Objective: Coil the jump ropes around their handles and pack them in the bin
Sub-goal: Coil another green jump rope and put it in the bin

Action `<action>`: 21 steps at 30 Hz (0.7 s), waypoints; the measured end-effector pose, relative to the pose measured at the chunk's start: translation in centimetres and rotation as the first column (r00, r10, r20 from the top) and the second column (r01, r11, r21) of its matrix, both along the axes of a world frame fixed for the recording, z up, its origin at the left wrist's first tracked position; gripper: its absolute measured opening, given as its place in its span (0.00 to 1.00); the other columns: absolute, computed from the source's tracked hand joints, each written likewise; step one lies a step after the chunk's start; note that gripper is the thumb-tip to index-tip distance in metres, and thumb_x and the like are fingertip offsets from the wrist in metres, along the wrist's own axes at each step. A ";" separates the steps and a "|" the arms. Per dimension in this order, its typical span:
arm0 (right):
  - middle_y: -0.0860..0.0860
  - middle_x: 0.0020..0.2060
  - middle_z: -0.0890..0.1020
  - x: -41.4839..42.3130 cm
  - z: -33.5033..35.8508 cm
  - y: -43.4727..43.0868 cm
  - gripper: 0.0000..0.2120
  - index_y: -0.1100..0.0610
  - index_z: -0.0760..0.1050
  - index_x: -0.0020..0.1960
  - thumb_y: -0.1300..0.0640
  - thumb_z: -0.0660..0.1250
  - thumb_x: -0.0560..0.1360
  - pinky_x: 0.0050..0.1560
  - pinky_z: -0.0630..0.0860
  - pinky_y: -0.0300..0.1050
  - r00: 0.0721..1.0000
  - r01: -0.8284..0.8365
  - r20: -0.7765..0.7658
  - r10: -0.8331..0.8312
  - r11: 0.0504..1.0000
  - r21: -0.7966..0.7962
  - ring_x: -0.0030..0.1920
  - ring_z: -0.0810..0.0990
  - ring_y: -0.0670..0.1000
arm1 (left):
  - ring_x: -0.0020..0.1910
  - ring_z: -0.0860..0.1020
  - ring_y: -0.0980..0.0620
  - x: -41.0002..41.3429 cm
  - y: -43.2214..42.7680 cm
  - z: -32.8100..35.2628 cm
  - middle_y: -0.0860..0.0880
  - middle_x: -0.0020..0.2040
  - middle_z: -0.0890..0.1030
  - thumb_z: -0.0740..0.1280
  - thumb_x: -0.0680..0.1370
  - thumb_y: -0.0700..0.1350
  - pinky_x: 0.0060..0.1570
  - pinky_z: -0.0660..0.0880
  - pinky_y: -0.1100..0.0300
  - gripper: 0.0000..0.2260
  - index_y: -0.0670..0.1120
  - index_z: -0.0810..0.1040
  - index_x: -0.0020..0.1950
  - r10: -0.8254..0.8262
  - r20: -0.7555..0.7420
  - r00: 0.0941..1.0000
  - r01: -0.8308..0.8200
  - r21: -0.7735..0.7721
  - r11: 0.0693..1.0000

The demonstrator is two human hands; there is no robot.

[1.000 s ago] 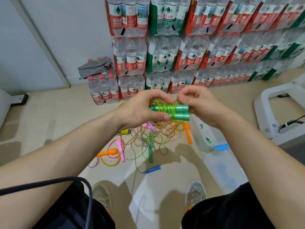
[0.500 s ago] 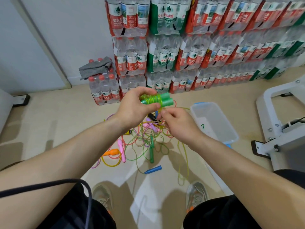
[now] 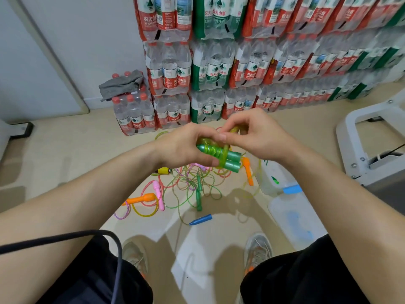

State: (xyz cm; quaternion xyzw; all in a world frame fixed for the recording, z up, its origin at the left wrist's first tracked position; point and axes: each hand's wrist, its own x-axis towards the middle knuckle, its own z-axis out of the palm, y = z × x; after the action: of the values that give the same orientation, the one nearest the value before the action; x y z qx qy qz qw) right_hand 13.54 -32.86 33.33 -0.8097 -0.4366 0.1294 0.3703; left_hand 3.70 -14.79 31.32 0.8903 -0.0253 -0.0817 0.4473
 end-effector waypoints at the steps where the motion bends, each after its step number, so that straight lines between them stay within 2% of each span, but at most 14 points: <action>1: 0.44 0.36 0.83 0.6 -0.2 -0.1 0.03 0.52 0.83 0.43 0.57 0.76 0.74 0.41 0.73 0.36 0.997 0.014 -0.082 -0.010 0.998 0.058 0.36 0.78 0.39 | 0.43 0.80 0.52 0.0 -0.1 0.2 0.50 0.47 0.82 0.79 0.71 0.41 0.43 0.77 0.54 0.14 0.55 0.81 0.52 -0.005 -0.003 1.000 0.004 -0.057 0.998; 2: 0.46 0.35 0.83 1.0 -0.5 -0.3 0.04 0.53 0.82 0.43 0.59 0.77 0.73 0.41 0.75 0.38 0.982 0.045 -0.187 -0.023 0.992 0.116 0.37 0.79 0.42 | 0.45 0.81 0.50 -0.1 -0.1 0.4 0.48 0.50 0.82 0.78 0.71 0.39 0.46 0.79 0.51 0.15 0.54 0.81 0.52 0.002 -0.005 1.000 -0.003 -0.120 0.993; 4: 0.48 0.32 0.82 1.3 -1.1 -0.5 0.08 0.54 0.78 0.42 0.58 0.77 0.71 0.36 0.74 0.37 0.910 0.101 -0.414 -0.006 0.973 0.207 0.34 0.78 0.46 | 0.47 0.82 0.49 -0.3 0.0 0.7 0.50 0.51 0.82 0.78 0.71 0.36 0.48 0.81 0.52 0.16 0.53 0.81 0.52 0.026 -0.027 0.999 -0.032 -0.243 0.969; 6: 0.48 0.30 0.81 1.0 -1.8 -0.3 0.08 0.55 0.75 0.41 0.55 0.75 0.69 0.32 0.72 0.38 0.781 0.170 -0.624 0.027 0.952 0.255 0.32 0.77 0.47 | 0.46 0.82 0.52 -0.5 -0.2 0.9 0.56 0.48 0.82 0.76 0.71 0.33 0.46 0.81 0.57 0.17 0.50 0.81 0.54 0.038 -0.050 0.998 -0.053 -0.329 0.943; 8: 0.48 0.30 0.80 0.3 -2.5 0.3 0.07 0.55 0.75 0.41 0.53 0.71 0.71 0.32 0.72 0.40 0.638 0.261 -0.769 0.038 0.929 0.263 0.31 0.76 0.46 | 0.44 0.82 0.54 -0.8 -0.5 0.9 0.54 0.47 0.82 0.75 0.71 0.32 0.42 0.80 0.61 0.17 0.47 0.80 0.55 0.082 -0.050 0.995 -0.095 -0.381 0.920; 10: 0.48 0.30 0.77 -0.5 -3.3 0.8 0.07 0.54 0.77 0.41 0.54 0.68 0.77 0.30 0.67 0.40 0.527 0.340 -0.850 0.000 0.916 0.211 0.30 0.72 0.46 | 0.41 0.81 0.56 -0.8 -0.7 0.9 0.49 0.48 0.80 0.75 0.71 0.31 0.39 0.79 0.63 0.16 0.44 0.79 0.56 0.167 -0.026 0.986 -0.163 -0.407 0.899; 12: 0.47 0.29 0.73 -1.0 -4.0 1.3 0.14 0.52 0.81 0.39 0.59 0.64 0.82 0.26 0.62 0.38 0.433 0.395 -0.901 -0.030 0.905 0.160 0.27 0.66 0.44 | 0.39 0.80 0.56 -0.8 -0.6 0.7 0.45 0.50 0.81 0.75 0.72 0.32 0.37 0.78 0.63 0.14 0.43 0.79 0.54 0.252 -0.014 0.968 -0.231 -0.452 0.861; 13: 0.47 0.28 0.71 -1.3 -4.3 1.4 0.16 0.52 0.81 0.40 0.63 0.61 0.83 0.25 0.61 0.37 0.393 0.418 -0.919 -0.038 0.897 0.142 0.25 0.64 0.44 | 0.39 0.80 0.55 -0.7 -0.5 0.6 0.43 0.53 0.82 0.74 0.72 0.32 0.37 0.78 0.63 0.12 0.44 0.79 0.52 0.281 -0.018 0.960 -0.254 -0.480 0.840; 15: 0.48 0.28 0.69 -1.7 -4.7 1.7 0.15 0.52 0.77 0.44 0.65 0.58 0.82 0.25 0.61 0.36 0.323 0.460 -0.945 -0.045 0.881 0.115 0.23 0.61 0.43 | 0.39 0.80 0.53 -0.5 -0.4 0.1 0.42 0.58 0.82 0.74 0.73 0.32 0.36 0.77 0.62 0.11 0.45 0.79 0.49 0.325 -0.025 0.945 -0.290 -0.520 0.803; 17: 0.49 0.29 0.69 -2.1 -4.9 1.9 0.11 0.53 0.75 0.46 0.63 0.58 0.83 0.25 0.63 0.37 0.299 0.469 -0.952 -0.060 0.878 0.092 0.23 0.62 0.43 | 0.39 0.81 0.52 -0.4 -0.2 -0.5 0.42 0.60 0.82 0.74 0.73 0.33 0.37 0.77 0.61 0.10 0.45 0.79 0.50 0.370 -0.015 0.929 -0.322 -0.524 0.788; 18: 0.49 0.29 0.70 -2.2 -5.0 1.9 0.10 0.53 0.75 0.47 0.62 0.58 0.83 0.26 0.64 0.38 0.331 0.453 -0.940 -0.089 0.889 0.075 0.23 0.63 0.44 | 0.41 0.82 0.53 -0.3 -0.1 -0.7 0.44 0.60 0.82 0.74 0.74 0.34 0.39 0.77 0.61 0.11 0.45 0.80 0.53 0.388 0.008 0.922 -0.332 -0.500 0.800; 21: 0.48 0.29 0.70 -2.8 -5.3 1.8 0.10 0.56 0.76 0.49 0.59 0.57 0.85 0.31 0.64 0.42 0.514 0.371 -0.834 -0.202 0.929 0.003 0.23 0.65 0.46 | 0.51 0.81 0.57 0.0 0.4 -1.0 0.52 0.59 0.83 0.75 0.74 0.37 0.51 0.77 0.62 0.18 0.48 0.80 0.63 0.410 0.112 0.905 -0.353 -0.341 0.871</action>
State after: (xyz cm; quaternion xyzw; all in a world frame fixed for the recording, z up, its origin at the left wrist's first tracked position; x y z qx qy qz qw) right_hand 10.77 -31.08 28.01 -0.6793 -0.0836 0.3869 0.6180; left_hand 3.67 -14.40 30.30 0.7991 0.0985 0.0946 0.5855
